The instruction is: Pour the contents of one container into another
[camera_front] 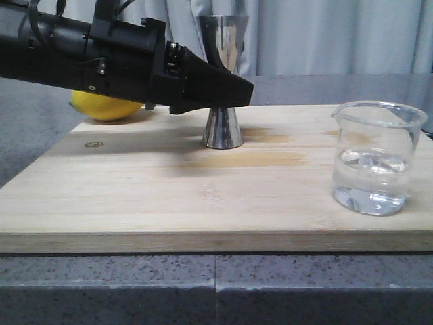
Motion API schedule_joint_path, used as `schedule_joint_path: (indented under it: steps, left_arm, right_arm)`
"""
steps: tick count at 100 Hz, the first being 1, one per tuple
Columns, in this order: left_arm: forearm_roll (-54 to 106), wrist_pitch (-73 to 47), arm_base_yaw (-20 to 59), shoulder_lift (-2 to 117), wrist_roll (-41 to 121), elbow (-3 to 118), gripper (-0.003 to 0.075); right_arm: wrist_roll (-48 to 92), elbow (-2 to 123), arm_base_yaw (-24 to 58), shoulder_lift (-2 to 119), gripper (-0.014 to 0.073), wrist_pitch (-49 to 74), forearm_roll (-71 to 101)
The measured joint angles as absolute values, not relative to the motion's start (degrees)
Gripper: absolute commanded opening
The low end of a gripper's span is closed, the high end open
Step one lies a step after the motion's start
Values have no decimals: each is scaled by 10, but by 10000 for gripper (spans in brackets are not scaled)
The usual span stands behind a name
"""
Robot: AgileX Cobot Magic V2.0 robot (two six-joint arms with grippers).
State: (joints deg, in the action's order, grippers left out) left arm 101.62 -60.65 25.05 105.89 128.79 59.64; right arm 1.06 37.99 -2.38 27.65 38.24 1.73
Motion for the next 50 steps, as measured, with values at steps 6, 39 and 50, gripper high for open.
schedule_joint_path:
  steps: [6,39,50]
  left_arm:
    - [1016,-607,250,1059,1288,596,122]
    - [1016,-607,250,1059,1288,596,122]
    - [1016,-607,250,1059,1288,596,122]
  right_arm:
    - [31,380,-20,276,542,382,32]
    - [125,380,30,277,542,386,119]
    - [160,382,50,293,542,398,145]
